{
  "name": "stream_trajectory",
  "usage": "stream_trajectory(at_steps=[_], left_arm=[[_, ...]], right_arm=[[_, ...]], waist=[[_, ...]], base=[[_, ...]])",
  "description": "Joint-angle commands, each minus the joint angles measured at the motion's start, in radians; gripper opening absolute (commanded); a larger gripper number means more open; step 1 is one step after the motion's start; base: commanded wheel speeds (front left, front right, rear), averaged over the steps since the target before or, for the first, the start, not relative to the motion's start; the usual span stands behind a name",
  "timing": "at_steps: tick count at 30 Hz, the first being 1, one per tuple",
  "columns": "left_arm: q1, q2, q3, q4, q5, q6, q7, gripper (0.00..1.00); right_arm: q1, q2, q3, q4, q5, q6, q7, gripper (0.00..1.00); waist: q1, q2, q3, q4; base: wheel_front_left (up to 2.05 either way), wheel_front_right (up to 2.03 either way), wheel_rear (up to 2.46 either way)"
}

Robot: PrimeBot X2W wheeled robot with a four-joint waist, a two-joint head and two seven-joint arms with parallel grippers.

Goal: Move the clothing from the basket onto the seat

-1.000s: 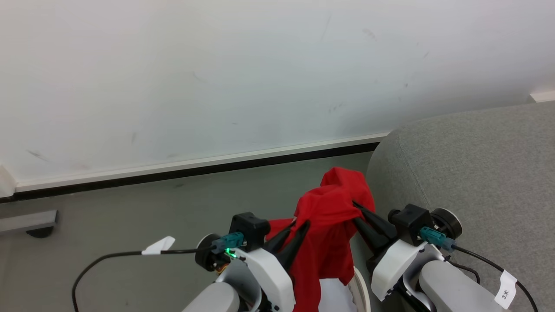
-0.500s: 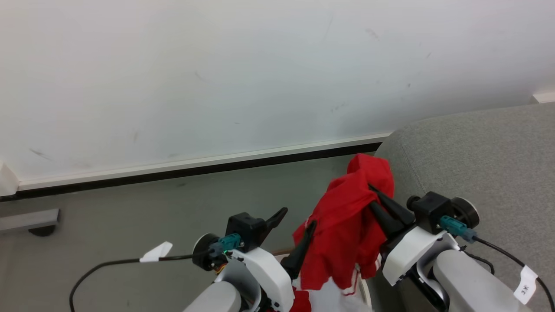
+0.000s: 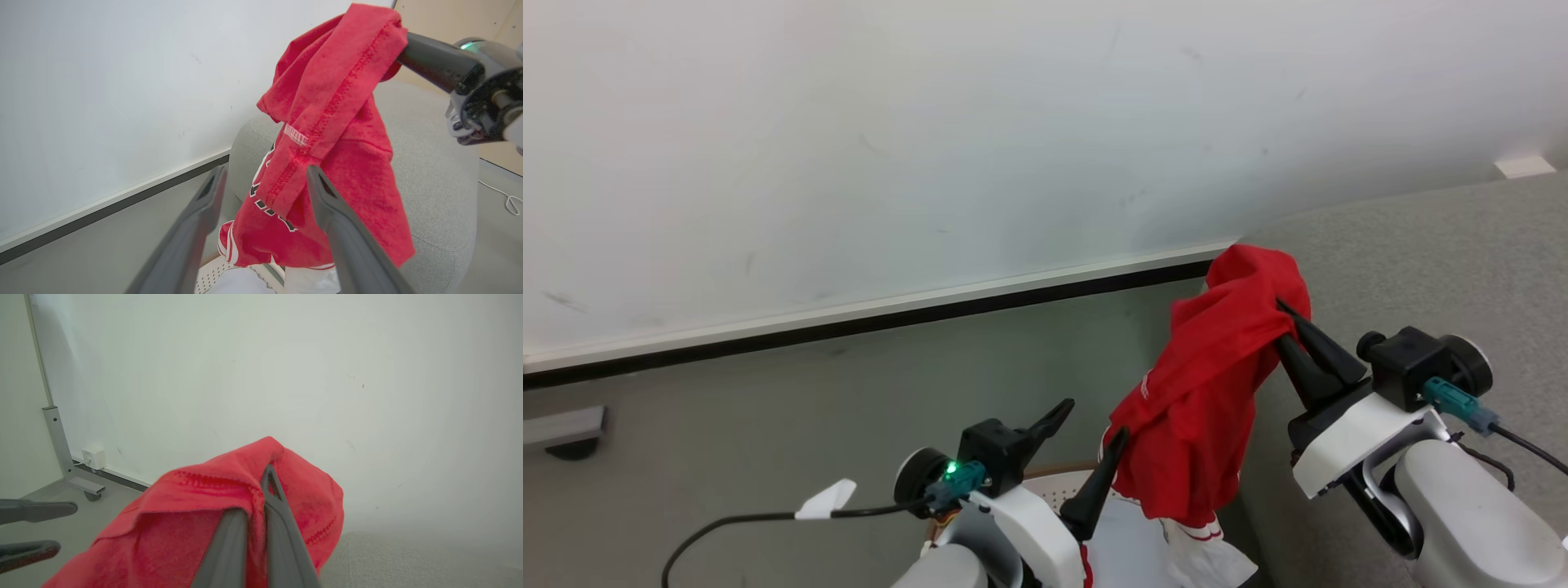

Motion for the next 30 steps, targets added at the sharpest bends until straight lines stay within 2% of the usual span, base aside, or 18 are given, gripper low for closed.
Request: stream_trajectory(at_steps=[1, 11, 18, 25, 30], left_arm=[[0.008, -0.002, -0.003, 0.001, 0.01, -0.003, -0.009, 1.0], [0.014, -0.014, -0.036, -0.029, 0.012, -0.01, -0.034, 1.0], [0.008, -0.026, -0.067, -0.064, 0.016, -0.017, -0.047, 1.0], [-0.005, -0.028, -0.096, -0.102, 0.025, -0.026, -0.047, 1.0], [-0.028, -0.013, -0.099, -0.134, 0.034, -0.024, -0.044, 1.0]], right_arm=[[0.007, -0.008, -0.009, -0.009, -0.003, -0.002, -0.004, 0.0], [0.045, -0.051, -0.083, -0.098, -0.021, -0.002, 0.013, 0.0], [0.096, -0.09, -0.185, -0.168, -0.037, -0.002, 0.038, 0.0], [0.152, -0.104, -0.322, -0.241, -0.059, -0.002, 0.063, 0.0], [0.13, -0.083, -0.369, -0.281, -0.089, -0.002, 0.097, 0.0]], waist=[[0.0, 0.0, 0.002, -0.011], [0.0, 0.0, 0.016, -0.104], [0.0, 0.0, 0.035, -0.159], [0.0, 0.0, 0.071, -0.177], [0.0, 0.0, 0.124, -0.17]], base=[[0.0, 0.0, 0.0], [0.0, 0.0, 0.0], [0.0, 0.0, 0.0], [0.0, 0.0, 0.0], [0.0, 0.0, 0.0]])
